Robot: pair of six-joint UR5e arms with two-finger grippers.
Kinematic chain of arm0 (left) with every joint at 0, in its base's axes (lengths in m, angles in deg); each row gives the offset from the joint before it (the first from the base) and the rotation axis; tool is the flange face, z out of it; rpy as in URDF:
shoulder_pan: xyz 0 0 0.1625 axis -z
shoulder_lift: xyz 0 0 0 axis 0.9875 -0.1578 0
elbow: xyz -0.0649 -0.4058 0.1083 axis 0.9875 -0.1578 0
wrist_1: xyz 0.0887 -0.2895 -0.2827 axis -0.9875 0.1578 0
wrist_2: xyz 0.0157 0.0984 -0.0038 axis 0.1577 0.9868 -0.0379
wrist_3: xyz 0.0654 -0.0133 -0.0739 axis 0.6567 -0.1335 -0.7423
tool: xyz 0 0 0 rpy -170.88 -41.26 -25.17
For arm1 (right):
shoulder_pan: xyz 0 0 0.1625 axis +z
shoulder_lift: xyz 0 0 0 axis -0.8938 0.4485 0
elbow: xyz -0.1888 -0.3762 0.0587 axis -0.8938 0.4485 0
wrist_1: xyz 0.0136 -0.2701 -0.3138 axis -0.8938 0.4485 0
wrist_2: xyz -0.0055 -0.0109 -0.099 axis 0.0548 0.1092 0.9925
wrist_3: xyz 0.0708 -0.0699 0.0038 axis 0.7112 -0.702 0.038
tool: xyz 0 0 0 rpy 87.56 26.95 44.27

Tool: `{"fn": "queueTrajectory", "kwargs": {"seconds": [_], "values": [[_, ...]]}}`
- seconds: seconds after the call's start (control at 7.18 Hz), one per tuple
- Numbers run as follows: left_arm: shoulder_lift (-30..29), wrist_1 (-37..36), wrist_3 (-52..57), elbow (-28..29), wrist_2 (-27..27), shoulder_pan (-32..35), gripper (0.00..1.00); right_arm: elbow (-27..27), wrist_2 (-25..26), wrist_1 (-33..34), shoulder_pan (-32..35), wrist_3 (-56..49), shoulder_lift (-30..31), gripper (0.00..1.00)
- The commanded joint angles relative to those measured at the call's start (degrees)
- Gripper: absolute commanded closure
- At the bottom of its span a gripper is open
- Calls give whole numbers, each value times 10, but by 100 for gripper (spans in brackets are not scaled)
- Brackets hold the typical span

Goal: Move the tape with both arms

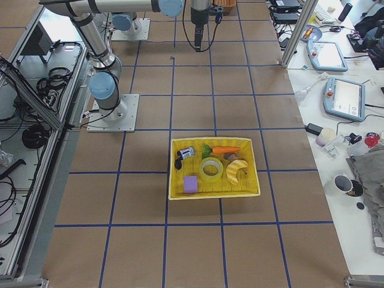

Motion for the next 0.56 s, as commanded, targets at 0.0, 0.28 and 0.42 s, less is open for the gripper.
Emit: {"fn": "queueTrajectory", "kwargs": {"seconds": [0.0,0.28,0.42], "values": [[2,-24,-1,0,1,-1,0,0,2,-7,1,1,0,0],[3,-57,-1,-10,2,-2,0,0,21,-6,0,0,0,0],[8,-56,-1,-19,3,-1,0,0,27,-1,-1,-4,-1,0]]}}
